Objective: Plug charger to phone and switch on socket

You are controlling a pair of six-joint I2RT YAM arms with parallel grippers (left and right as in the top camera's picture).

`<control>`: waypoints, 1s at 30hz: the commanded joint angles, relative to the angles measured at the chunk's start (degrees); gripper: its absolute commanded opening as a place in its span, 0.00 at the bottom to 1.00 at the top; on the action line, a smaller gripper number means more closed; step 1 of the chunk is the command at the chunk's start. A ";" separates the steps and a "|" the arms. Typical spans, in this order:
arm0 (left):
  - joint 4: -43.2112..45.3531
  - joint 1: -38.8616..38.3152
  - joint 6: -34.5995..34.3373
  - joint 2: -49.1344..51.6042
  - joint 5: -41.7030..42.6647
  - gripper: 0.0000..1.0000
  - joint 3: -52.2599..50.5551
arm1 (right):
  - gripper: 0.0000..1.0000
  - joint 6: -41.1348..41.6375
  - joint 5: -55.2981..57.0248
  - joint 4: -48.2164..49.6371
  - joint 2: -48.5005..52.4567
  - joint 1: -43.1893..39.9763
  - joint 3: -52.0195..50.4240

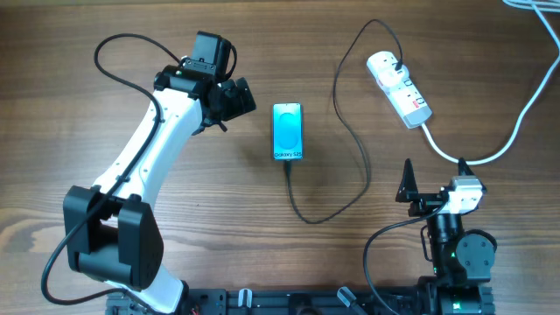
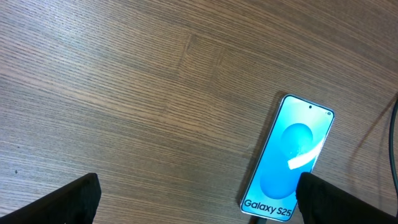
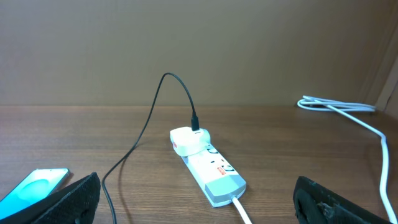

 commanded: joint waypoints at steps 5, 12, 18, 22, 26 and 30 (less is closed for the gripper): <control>-0.04 0.31 -0.37 -0.11 -0.76 1.00 -0.15 | 1.00 -0.52 -0.26 0.15 -0.61 -0.31 -0.07; -0.04 0.31 -0.37 -0.11 -0.76 1.00 -0.15 | 1.00 -0.50 -0.26 0.15 -0.61 -0.31 -0.07; -0.04 0.31 -0.35 -0.11 -1.09 1.00 -0.15 | 1.00 -0.50 -0.26 0.15 -0.61 -0.31 -0.07; 1.49 0.31 -0.35 -0.15 -4.98 1.00 -0.15 | 1.00 -0.52 -0.26 0.15 -0.61 -0.31 -0.07; -4.57 0.31 0.26 -1.73 -9.84 1.00 -0.17 | 1.00 -0.52 -0.26 0.15 -0.61 -0.31 -0.07; -2.43 0.31 0.22 -5.07 -10.84 1.00 -1.97 | 1.00 -0.55 -0.28 0.17 -0.61 -0.31 -0.07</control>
